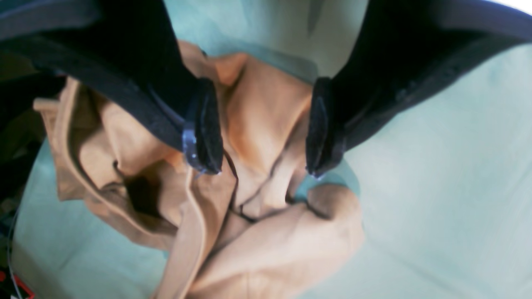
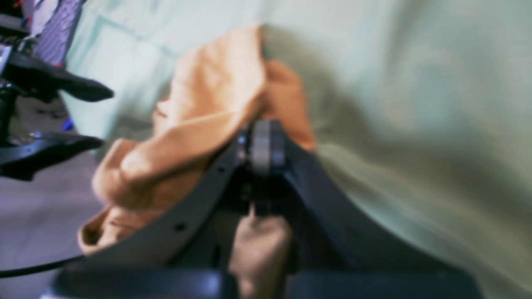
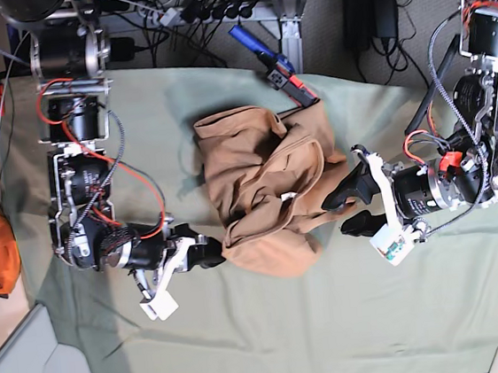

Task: Fold the T-shirt properly
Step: 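Open the left gripper and lift it away from the tan bundle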

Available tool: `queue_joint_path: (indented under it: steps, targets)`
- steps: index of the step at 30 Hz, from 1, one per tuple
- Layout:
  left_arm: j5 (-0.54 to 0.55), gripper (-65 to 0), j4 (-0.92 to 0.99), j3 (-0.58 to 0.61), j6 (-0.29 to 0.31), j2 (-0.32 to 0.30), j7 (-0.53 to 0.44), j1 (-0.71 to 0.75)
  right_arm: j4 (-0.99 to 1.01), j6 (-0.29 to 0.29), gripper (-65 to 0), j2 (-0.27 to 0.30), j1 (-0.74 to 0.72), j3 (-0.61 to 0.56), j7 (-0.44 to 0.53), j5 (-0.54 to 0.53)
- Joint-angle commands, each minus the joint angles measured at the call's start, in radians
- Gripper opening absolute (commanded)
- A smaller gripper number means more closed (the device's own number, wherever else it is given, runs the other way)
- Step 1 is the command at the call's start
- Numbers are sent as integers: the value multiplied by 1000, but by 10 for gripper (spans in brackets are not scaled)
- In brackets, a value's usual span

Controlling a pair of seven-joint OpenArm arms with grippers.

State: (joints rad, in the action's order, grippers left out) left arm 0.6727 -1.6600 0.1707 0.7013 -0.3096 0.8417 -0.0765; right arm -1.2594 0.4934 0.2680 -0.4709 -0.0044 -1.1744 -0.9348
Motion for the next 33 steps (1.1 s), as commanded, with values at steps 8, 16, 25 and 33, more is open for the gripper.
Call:
queue_joint_path:
  steps: [8,16,25,33]
  targets:
    - [34,-294,-14,-32,-3,-4,-2,0,8,117,-650,-167,-35,-6,84,80]
    - [134,-294,-14,-290,-3,-9,71,12,23,117,-650,-261,-35,-154,80,103]
    - [366,-294,-15,-439,-3,-25,166,107,21,116,-650,-290,-77,-229,108,106]
    - [462,-294,-95,-431,-3,-23,252,202,22,116,-650,-252,-220,20,140,249]
